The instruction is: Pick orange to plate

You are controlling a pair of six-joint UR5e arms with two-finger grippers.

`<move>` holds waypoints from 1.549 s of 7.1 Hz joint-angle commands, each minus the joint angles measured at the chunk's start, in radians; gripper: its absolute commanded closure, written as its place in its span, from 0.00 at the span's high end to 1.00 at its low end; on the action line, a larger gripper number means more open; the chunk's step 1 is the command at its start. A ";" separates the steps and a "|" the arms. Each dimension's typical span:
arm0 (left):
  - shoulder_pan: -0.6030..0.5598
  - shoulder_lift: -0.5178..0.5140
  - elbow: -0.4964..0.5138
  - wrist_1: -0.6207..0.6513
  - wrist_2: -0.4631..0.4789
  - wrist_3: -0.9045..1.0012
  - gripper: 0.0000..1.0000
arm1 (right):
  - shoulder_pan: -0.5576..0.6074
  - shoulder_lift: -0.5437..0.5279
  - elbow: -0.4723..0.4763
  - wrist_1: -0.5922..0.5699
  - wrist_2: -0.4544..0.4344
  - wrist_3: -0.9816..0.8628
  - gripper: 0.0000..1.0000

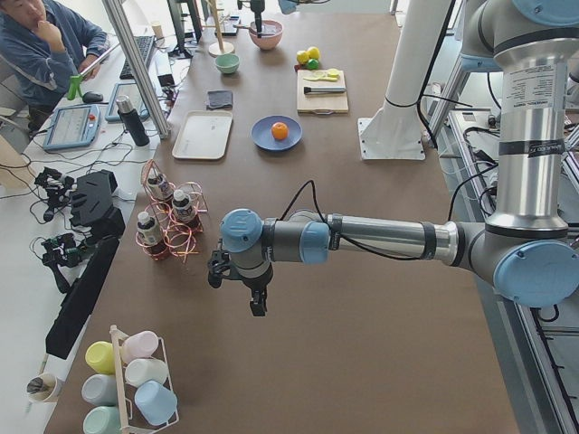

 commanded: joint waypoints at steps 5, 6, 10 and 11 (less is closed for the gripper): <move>0.000 0.001 -0.007 -0.010 0.005 -0.002 0.98 | 0.221 -0.273 0.034 0.017 0.004 -0.213 1.00; 0.001 -0.011 -0.003 -0.007 0.002 -0.003 0.98 | 0.219 -0.291 0.025 0.014 0.007 -0.208 1.00; 0.000 -0.013 -0.004 -0.007 -0.001 -0.009 0.98 | 0.219 -0.313 0.023 0.014 0.008 -0.210 1.00; 0.000 -0.014 -0.006 -0.010 -0.002 -0.008 0.98 | 0.219 -0.315 0.023 0.016 0.008 -0.210 1.00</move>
